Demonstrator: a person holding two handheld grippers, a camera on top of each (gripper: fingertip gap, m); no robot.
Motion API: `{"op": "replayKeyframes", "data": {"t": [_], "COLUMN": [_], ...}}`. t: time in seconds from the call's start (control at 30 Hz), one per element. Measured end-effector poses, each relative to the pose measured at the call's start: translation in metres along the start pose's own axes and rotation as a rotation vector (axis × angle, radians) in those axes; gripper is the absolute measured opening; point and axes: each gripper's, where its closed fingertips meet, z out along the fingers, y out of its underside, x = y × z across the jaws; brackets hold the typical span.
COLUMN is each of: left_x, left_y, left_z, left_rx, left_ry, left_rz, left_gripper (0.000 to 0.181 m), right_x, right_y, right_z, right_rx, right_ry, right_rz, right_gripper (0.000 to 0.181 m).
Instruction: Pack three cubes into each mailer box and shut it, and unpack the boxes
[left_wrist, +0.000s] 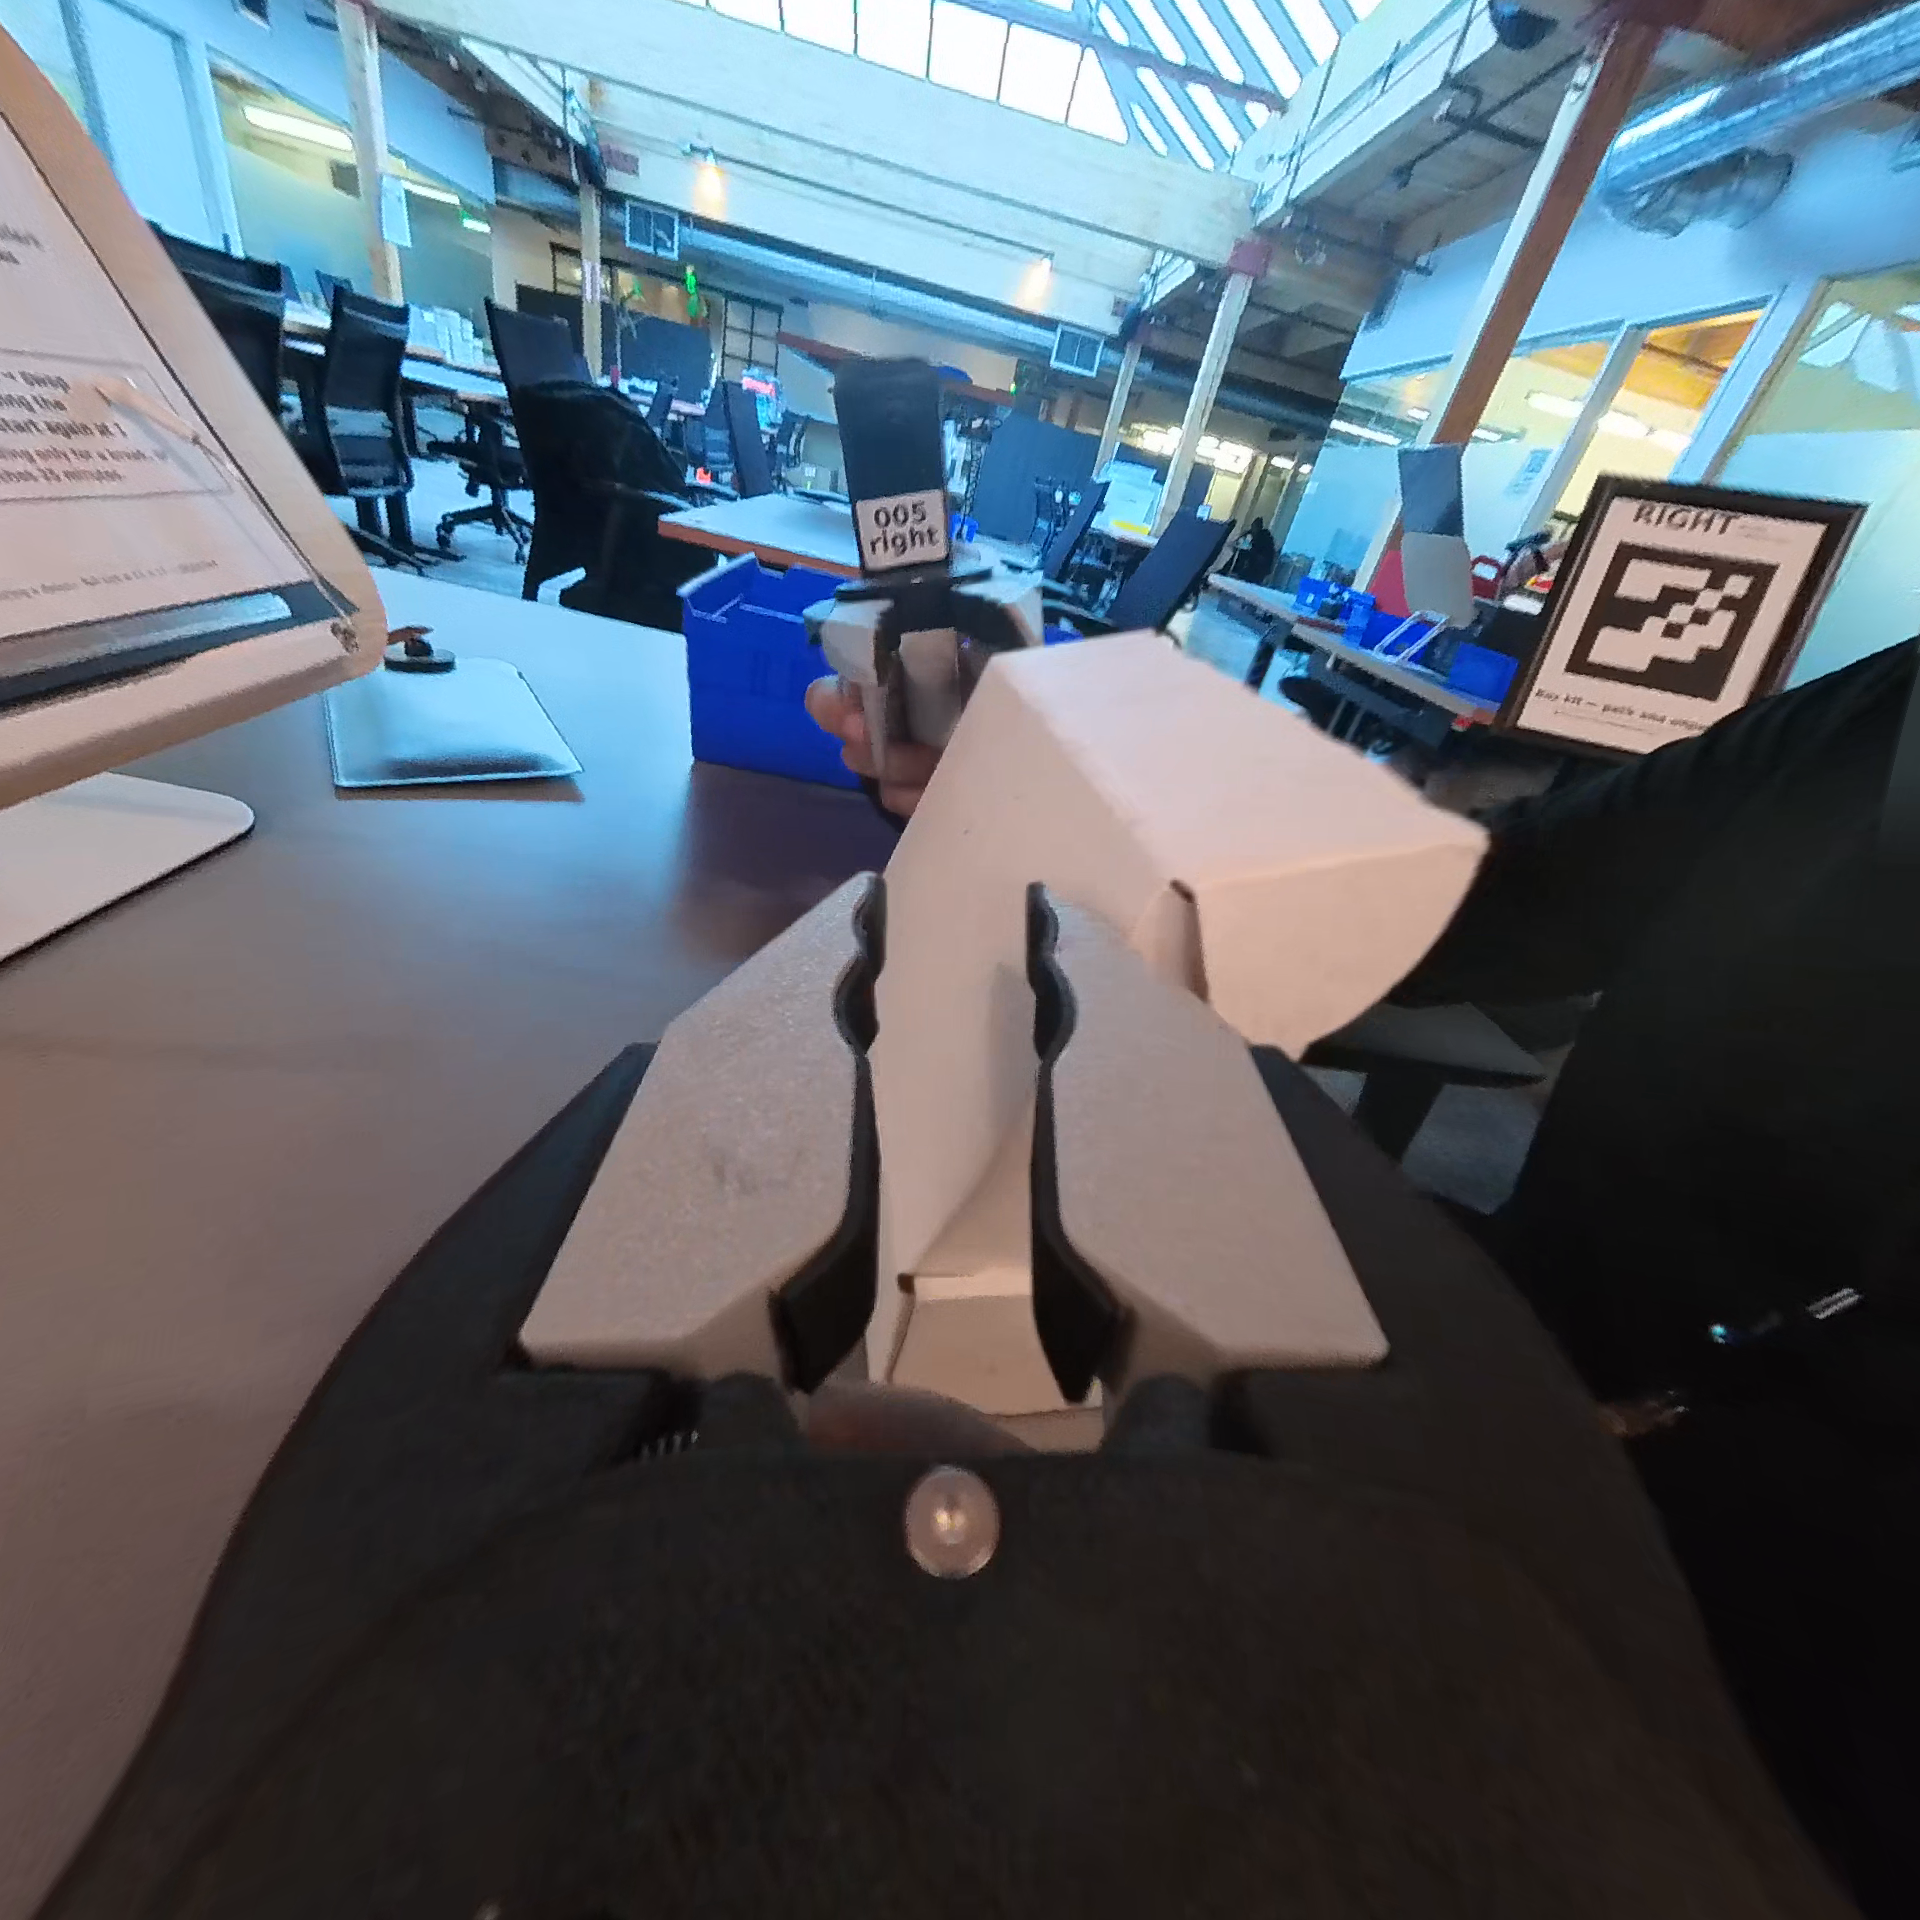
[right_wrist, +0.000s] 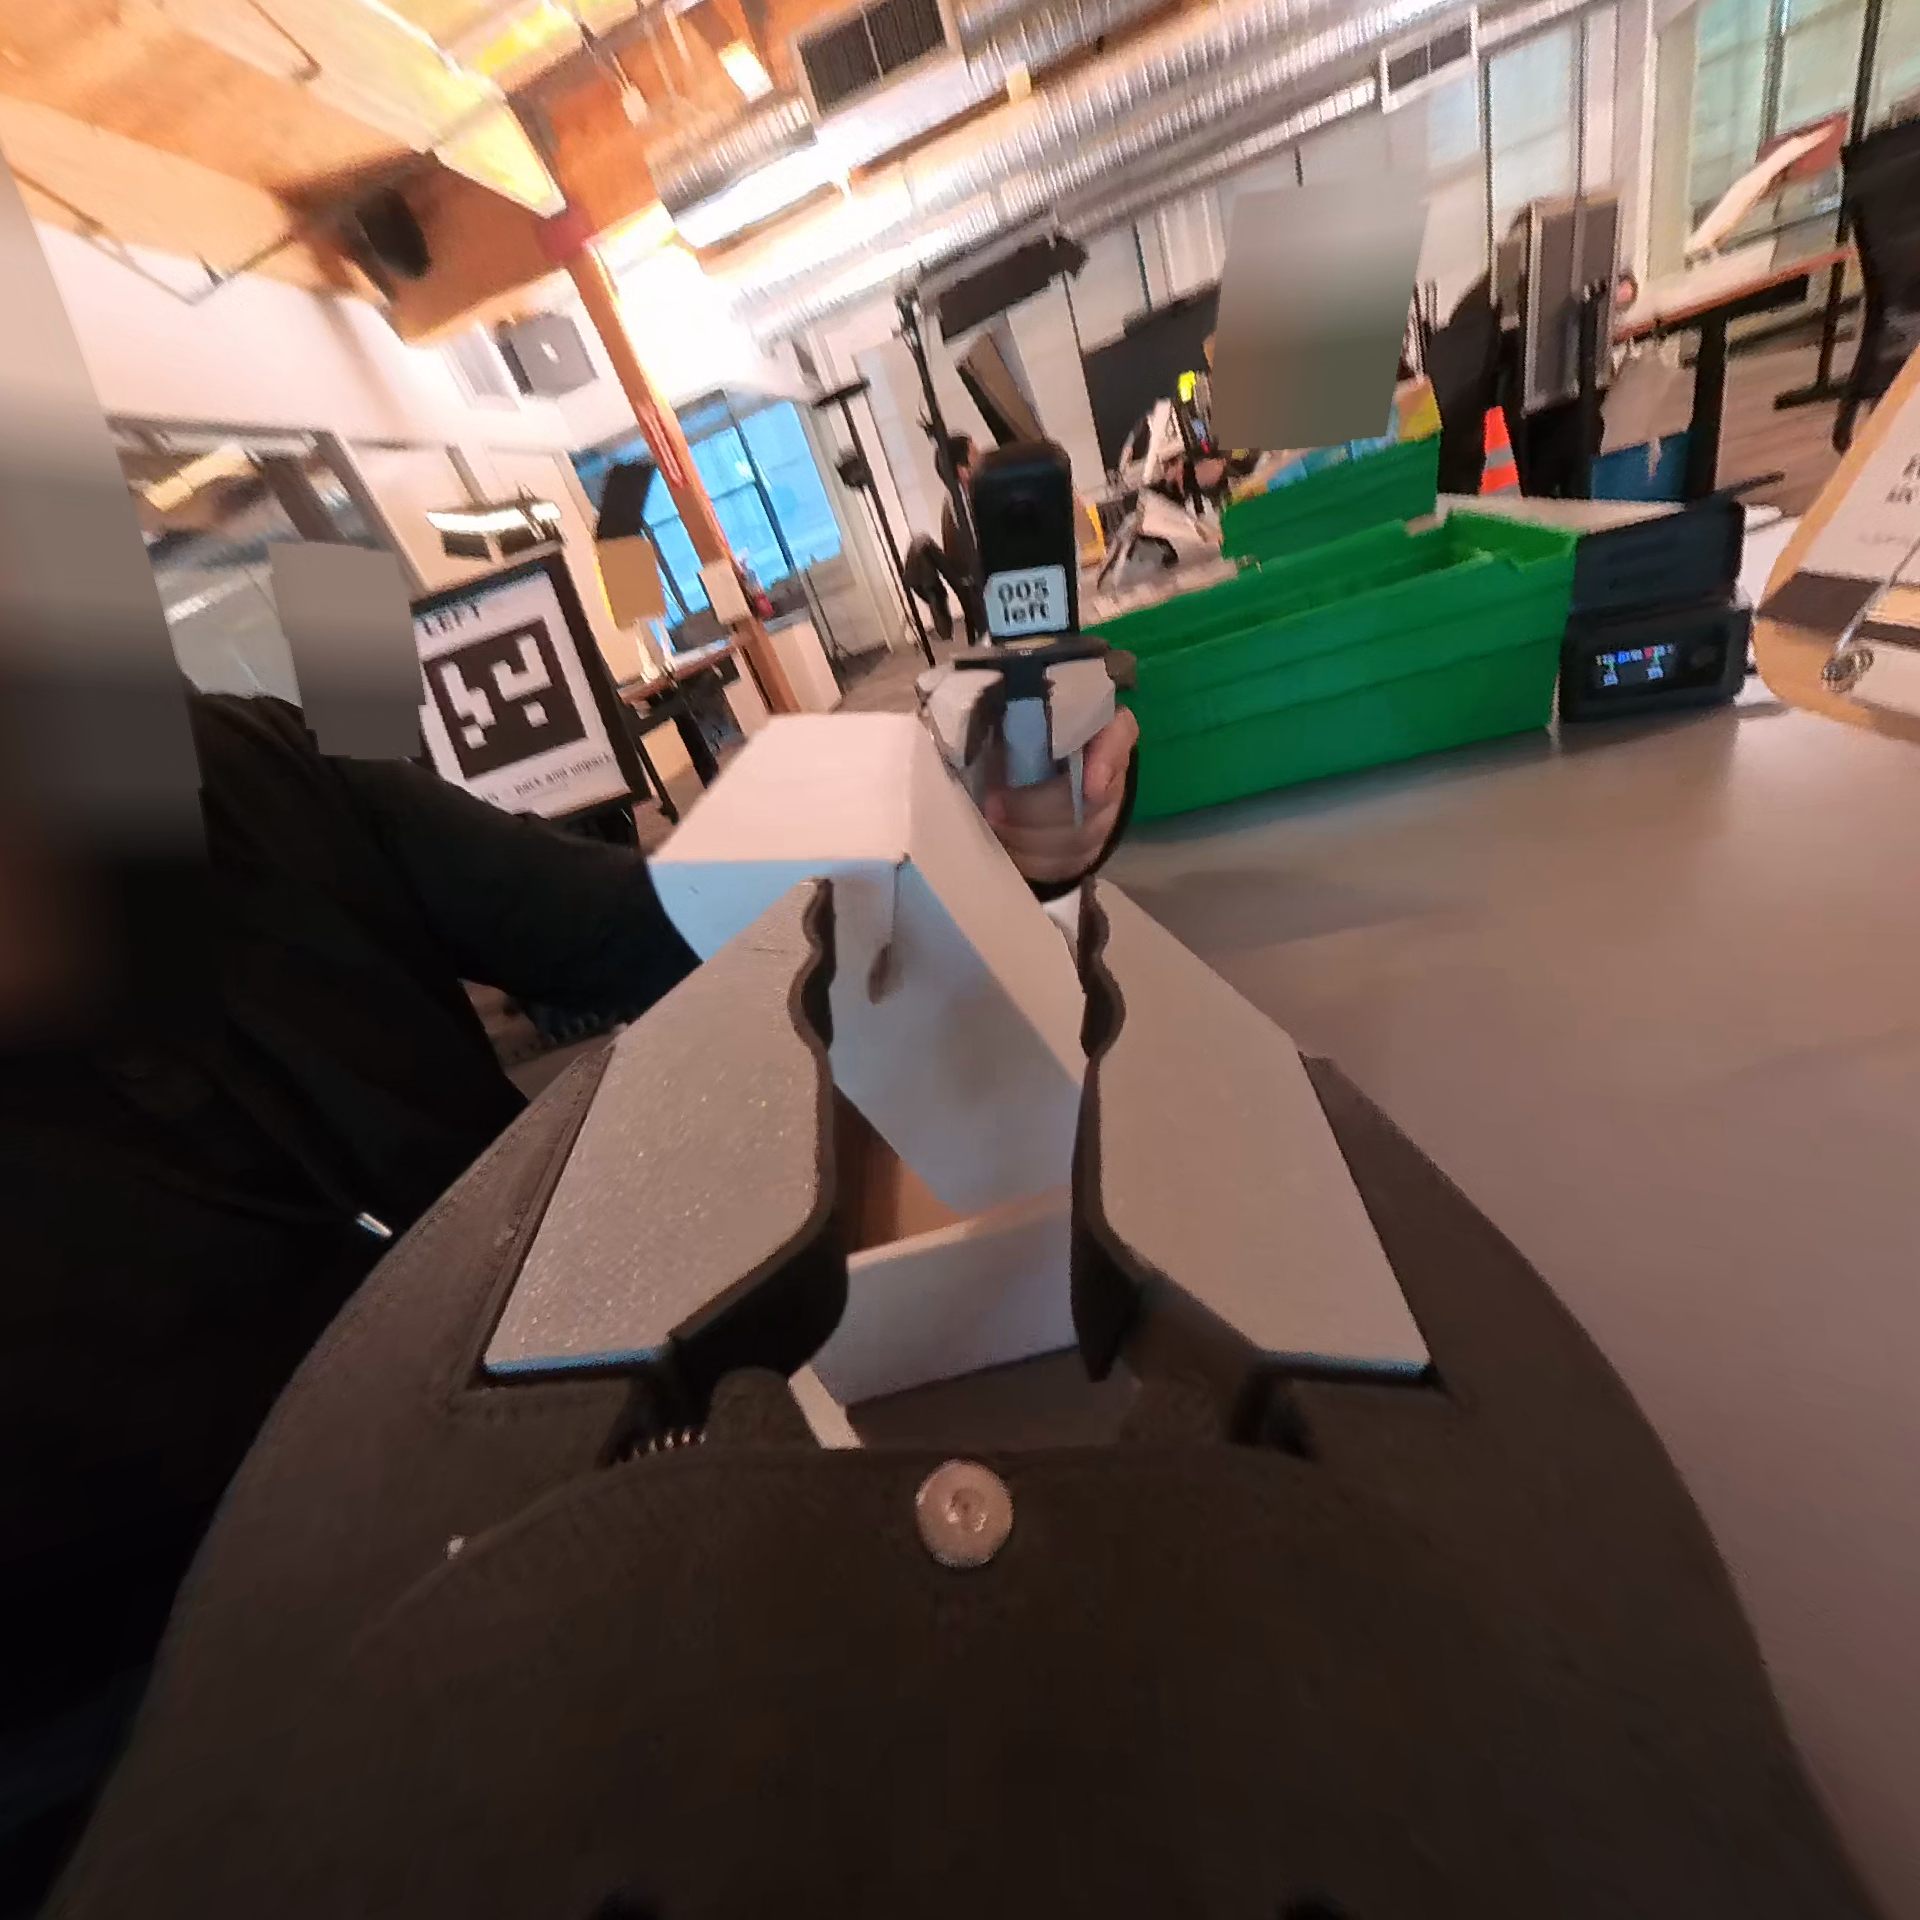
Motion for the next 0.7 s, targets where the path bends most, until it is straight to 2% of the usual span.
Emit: {"op": "replayKeyframes", "data": {"t": [0.23,0.43,0.63,0.7], "left_x": [0.020,0.040,0.046,0.048], "left_y": [-0.023,-0.011,-0.019,-0.009], "left_z": [-0.014,-0.016,-0.042,-0.044], "left_rx": [0.110,0.032,0.056,-0.007], "left_ry": [0.088,0.175,0.165,0.176], "left_rz": [0.020,0.040,0.093,0.060], "left_gripper": [0.031,0.036,0.048,0.059], "right_x": [-0.014,-0.022,-0.021,-0.020], "right_y": [-0.003,0.012,0.014,0.017], "right_z": [0.003,0.014,0.013,0.011], "right_rx": [0.015,-0.081,-0.088,-0.097], "right_ry": [-0.068,-0.101,-0.107,-0.097], "right_rz": [-0.028,-0.064,-0.055,-0.049], "right_gripper": [0.058,0.063,0.064,0.064]}}
